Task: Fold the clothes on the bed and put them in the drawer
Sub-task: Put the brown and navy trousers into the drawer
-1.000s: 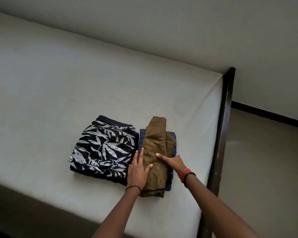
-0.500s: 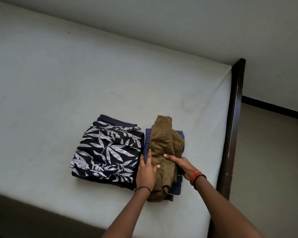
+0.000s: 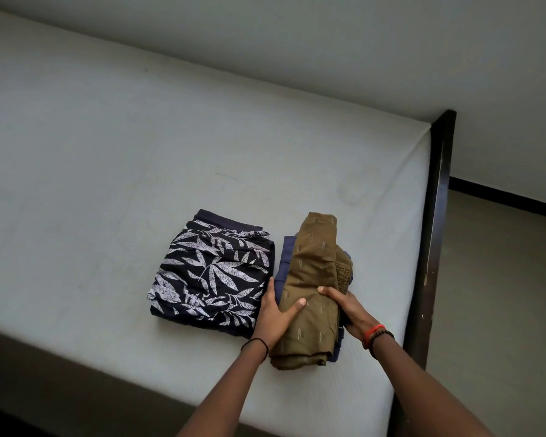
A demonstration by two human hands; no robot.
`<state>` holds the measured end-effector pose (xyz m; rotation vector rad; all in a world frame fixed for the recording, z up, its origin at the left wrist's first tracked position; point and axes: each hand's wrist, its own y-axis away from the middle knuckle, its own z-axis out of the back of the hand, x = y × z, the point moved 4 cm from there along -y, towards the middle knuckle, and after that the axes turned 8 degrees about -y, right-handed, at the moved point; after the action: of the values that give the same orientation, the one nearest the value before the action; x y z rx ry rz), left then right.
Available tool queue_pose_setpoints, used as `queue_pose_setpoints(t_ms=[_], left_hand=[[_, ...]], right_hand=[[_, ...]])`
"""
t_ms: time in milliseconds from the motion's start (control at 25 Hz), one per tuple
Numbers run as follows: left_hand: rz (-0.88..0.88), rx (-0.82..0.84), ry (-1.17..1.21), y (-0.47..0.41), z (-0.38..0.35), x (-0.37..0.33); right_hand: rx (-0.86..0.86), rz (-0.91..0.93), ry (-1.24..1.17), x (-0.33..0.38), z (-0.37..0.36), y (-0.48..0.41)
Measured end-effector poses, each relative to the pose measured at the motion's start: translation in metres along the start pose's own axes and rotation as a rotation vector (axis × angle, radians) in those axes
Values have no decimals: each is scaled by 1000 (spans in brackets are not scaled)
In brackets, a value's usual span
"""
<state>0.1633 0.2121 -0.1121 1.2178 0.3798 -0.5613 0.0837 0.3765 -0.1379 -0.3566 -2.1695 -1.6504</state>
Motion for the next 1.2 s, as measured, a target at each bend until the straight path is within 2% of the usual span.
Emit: queue_pose_setpoints(t_ms=[120,280,560,800,1200], left_hand=[[95,57,155,10,0,-2],[108,112,158,27,-1,-21],[-55,329,127,83,-39,-73],[-26,402,-141,142,-88,-133],[-189,444,-212,210,-192,-195]], right_hand=[[33,-11,19,3,1,17],[93,-13,0,10,13,51],[142,55,-65,42,63,138],[72,110,-153,50,132,202],[-3,190,-291,31,235,298]])
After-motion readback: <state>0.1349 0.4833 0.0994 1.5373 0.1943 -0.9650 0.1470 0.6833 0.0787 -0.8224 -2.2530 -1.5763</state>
